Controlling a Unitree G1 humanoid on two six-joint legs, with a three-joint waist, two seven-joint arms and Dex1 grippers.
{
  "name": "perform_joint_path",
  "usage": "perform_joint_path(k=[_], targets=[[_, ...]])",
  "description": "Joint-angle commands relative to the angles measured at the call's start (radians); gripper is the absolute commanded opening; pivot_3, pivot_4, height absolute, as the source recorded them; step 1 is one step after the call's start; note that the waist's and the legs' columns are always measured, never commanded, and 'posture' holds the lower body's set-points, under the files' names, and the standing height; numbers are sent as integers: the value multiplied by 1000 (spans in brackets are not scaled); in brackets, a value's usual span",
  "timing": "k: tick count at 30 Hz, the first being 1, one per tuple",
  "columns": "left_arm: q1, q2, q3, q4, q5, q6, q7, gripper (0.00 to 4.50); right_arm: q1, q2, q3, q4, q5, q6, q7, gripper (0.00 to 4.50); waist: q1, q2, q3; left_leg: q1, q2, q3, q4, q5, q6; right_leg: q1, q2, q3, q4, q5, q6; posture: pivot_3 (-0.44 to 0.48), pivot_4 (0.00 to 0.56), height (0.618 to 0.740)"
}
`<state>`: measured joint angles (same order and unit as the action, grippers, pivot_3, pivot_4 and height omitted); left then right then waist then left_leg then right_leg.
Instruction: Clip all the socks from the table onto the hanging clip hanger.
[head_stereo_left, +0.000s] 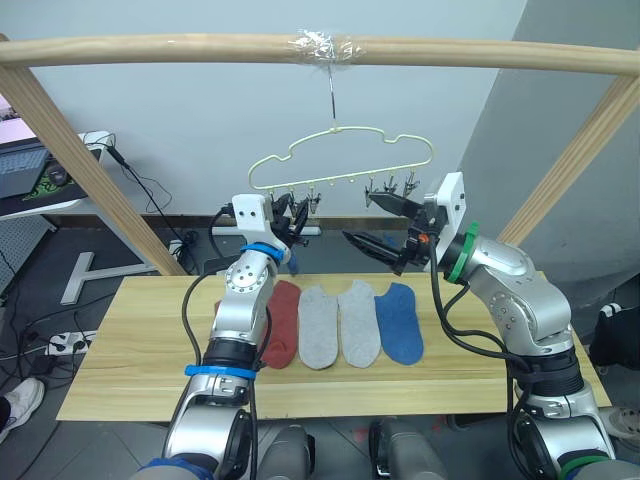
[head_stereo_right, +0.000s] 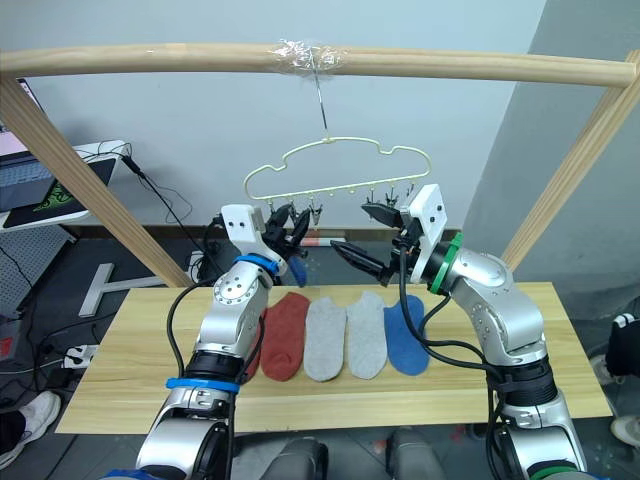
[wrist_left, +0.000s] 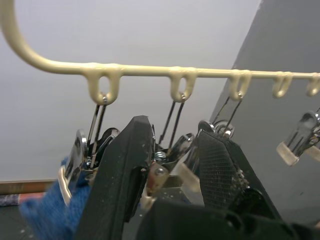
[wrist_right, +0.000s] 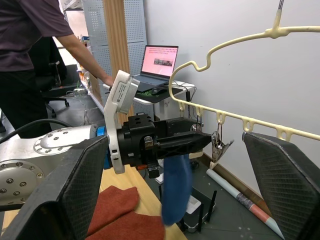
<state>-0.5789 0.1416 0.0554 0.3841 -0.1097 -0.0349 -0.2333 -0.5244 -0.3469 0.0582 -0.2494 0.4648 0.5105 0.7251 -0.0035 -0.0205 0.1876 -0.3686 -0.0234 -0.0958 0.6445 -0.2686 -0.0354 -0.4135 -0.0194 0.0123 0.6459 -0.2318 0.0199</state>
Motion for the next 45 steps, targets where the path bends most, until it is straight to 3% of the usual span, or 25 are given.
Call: perform_joint_path(k=[1,2,8,12,17,20,27,45], targets=[[-18,5,6,-19,1,-32,-4,1846,-14,-5,-21,-33,23,-9,3,4500,0,0,0,0,0,0,0,0,0,0,0,0,0,0,0,-8,167,740],[-17,5,5,-21,-1,-33,-7,1846,-14,-5,-21,-33,25,-8,3,4500,0,0,0,0,0,0,0,0,0,0,0,0,0,0,0,-7,169,740],[-15,0,6,-22,-10,-36,-21,526,-15,-4,-20,-30,24,-8,3,4500,0,0,0,0,0,0,0,0,0,0,0,0,0,0,0,-7,170,740],[-17,1,7,-20,-10,-36,-22,23,-15,-4,-21,-26,23,-9,3,4500,0,0,0,0,0,0,0,0,0,0,0,0,0,0,0,-7,170,740],[-17,6,13,-28,-15,-21,-20,20,18,-31,-1,-13,-10,5,1,4500,0,0,0,0,0,0,0,0,0,0,0,0,0,0,0,-8,175,740],[-21,9,26,-36,-31,0,-20,20,74,-101,76,75,-162,-2,-44,4500,1,0,0,0,0,0,0,0,0,0,0,0,0,0,0,-8,175,740],[-6,12,35,-73,-59,31,-49,20,109,-109,113,311,-288,-41,-102,4500,-4,0,0,2,0,6,0,0,0,1,0,2,1,0,0,-2,173,740],[42,8,31,-160,-67,79,-52,20,-6,26,177,935,-481,-240,-139,4500,-2,-1,0,3,0,9,0,0,0,2,1,3,1,3,-4,27,166,740]])
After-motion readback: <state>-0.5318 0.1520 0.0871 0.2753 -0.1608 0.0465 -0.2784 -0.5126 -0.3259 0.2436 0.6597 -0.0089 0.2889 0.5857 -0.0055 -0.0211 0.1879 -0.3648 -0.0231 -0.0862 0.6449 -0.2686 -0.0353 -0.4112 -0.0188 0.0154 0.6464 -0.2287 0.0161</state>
